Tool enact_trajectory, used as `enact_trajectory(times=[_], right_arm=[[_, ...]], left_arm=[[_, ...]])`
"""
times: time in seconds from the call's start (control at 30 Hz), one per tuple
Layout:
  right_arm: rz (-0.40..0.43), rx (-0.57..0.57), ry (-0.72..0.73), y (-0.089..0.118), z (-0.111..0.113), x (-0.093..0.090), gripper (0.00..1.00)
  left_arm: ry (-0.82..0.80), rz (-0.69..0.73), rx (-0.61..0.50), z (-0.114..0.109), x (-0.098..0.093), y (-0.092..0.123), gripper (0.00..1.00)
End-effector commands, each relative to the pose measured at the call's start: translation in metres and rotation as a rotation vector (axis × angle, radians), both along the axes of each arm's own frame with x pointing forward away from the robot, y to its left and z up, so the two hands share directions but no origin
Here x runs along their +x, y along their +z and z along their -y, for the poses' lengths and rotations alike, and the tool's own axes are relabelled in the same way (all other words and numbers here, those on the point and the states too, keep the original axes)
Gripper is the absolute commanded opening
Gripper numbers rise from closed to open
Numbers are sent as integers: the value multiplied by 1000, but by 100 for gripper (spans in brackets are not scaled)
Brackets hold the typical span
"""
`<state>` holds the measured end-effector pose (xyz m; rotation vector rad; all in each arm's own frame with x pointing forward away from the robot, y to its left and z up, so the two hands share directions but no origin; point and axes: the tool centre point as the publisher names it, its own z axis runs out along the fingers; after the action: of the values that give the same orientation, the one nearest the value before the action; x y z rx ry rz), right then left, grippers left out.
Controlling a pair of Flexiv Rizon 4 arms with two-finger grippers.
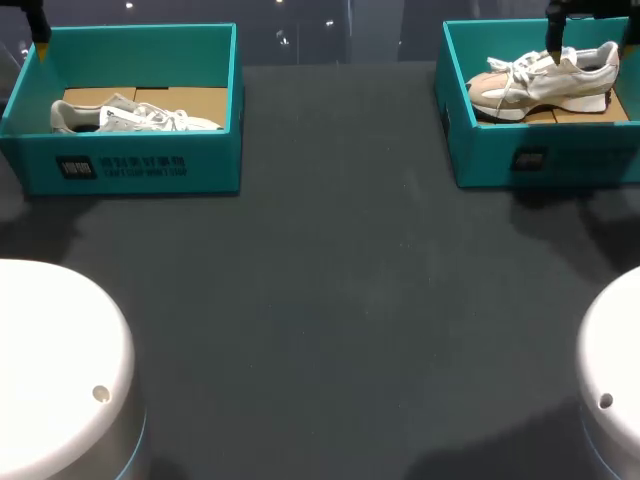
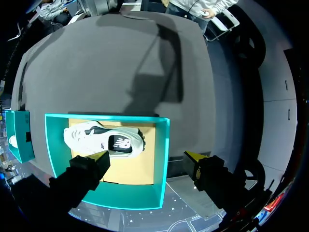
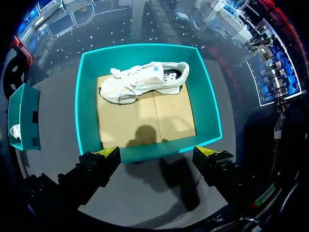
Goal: Take the shoe out of the shoebox, open the shoe tongue, remove and reinsert the insole, then place the shoe into the shoebox
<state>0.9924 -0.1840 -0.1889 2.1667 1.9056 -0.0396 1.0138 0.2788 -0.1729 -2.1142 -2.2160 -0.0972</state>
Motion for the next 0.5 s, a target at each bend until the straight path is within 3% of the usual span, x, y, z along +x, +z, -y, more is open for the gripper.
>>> enact_trajectory(times=[0.03, 0.17, 0.23, 0.5], right_arm=[[-86, 4, -18, 1, -1, 11, 100], [-86, 4, -18, 1, -1, 11, 100], [-93, 29, -5, -9, 8, 23, 100], [-63, -48, 108, -12, 44, 79, 100]], left_arm=[[-1, 2, 2, 0, -1, 0, 100], [-1, 2, 2, 0, -1, 0, 100], [-1, 2, 2, 0, -1, 0, 100], [-1, 2, 2, 0, -1, 0, 100]])
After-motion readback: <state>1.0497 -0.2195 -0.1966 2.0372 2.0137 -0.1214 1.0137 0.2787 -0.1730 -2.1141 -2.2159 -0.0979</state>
